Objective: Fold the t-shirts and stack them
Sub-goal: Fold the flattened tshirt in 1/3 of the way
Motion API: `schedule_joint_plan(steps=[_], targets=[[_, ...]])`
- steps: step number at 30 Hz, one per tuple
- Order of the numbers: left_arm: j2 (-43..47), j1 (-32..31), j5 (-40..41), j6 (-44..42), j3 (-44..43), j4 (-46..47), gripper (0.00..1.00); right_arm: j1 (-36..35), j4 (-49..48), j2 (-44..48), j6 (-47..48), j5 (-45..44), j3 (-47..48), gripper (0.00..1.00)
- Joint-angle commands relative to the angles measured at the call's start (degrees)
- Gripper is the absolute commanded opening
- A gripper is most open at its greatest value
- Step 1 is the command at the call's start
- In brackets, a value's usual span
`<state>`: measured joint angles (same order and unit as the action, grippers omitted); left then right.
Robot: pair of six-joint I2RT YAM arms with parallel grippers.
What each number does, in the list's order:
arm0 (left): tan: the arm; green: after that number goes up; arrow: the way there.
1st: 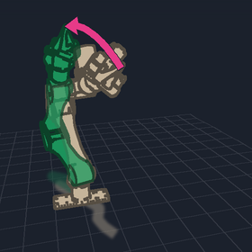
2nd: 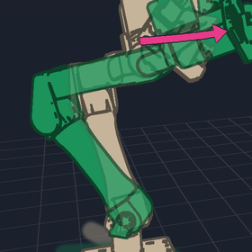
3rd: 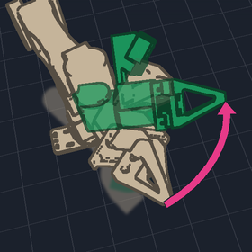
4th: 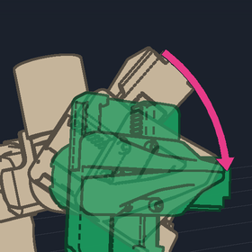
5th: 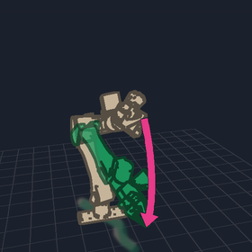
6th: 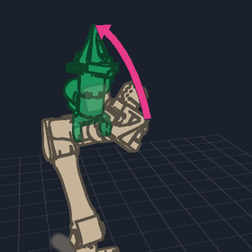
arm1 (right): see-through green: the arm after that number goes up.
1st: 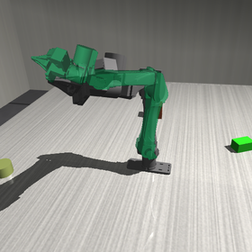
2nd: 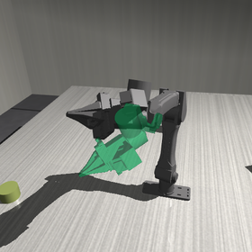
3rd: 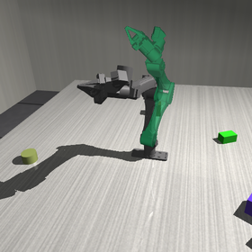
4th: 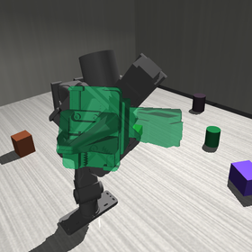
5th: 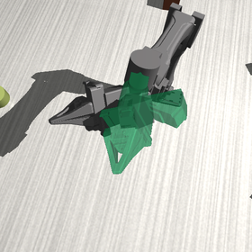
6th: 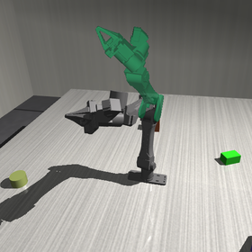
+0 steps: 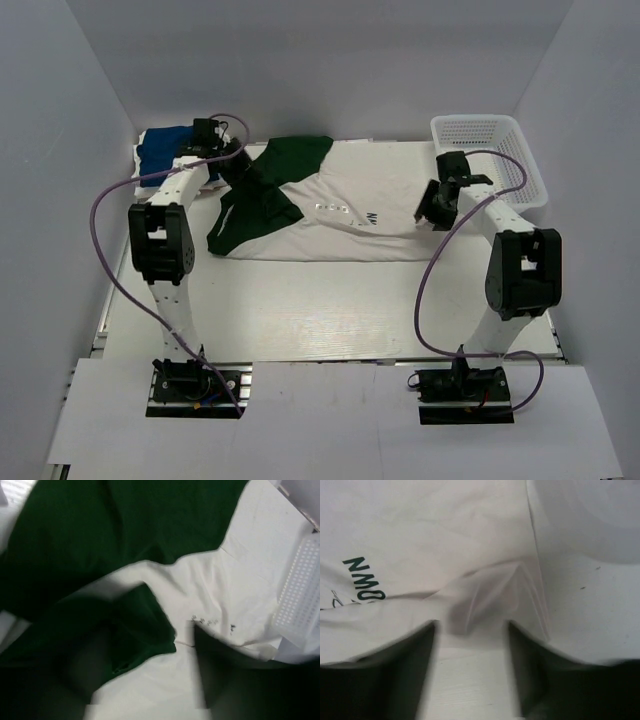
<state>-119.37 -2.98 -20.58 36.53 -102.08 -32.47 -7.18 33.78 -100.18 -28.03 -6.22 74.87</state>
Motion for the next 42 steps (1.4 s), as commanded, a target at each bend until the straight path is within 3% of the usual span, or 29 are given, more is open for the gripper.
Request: schedule_joint_plan(steps=[1, 2, 5, 8, 15, 21, 27, 31, 36, 42], targets=[[-2.7, -0.35, -0.52, -3.91, -5.22, 4.43, 0.91, -0.2, 0.75, -0.63, 0.87, 1.38, 5.02, 0.88], [-4.71, -0.36, 0.53, -3.93, -6.88, 4.43, 1.0, -0.38, 1.2, -0.54, 1.57, 3.56, 5.46, 0.9], [-5.43, -0.88, -0.43, -7.08, -12.69, 0.57, 1.0, -0.73, 0.94, 2.35, 2.72, 5.6, 5.2, 0.9], [-0.09, -1.5, -1.21, -7.71, -9.12, 3.01, 1.0, -1.7, -2.48, 7.45, 4.91, 8.41, 1.16, 0.9], [17.21, -1.5, -0.43, -7.79, 12.92, 7.51, 1.0, -6.0, -8.11, 9.13, 7.99, 19.13, -6.93, 0.9], [27.78, -1.5, 1.77, -5.68, 31.93, 12.68, 1.0, -9.08, -12.24, 2.91, 8.43, 19.49, -6.59, 0.9], [23.06, -1.5, -1.83, -5.16, 34.14, 17.08, 1.0, -9.87, -18.57, -5.0, 5.63, 15.64, -2.28, 0.9], [19.01, -1.5, -0.35, -5.16, 33.62, 17.09, 1.0, -9.7, -14.98, -9.41, 4.39, 12.55, 1.59, 0.9], [17.86, -1.5, -0.34, -5.16, 37.3, 15.86, 1.0, -9.7, -18.13, -6.18, 3.86, 11.93, -7.53, 0.9], [24.51, -1.5, 1.59, -3.05, 53.35, 13.33, 1.0, -10.13, -17.61, 0.86, 6.49, 12.19, -20.0, 0.9]])
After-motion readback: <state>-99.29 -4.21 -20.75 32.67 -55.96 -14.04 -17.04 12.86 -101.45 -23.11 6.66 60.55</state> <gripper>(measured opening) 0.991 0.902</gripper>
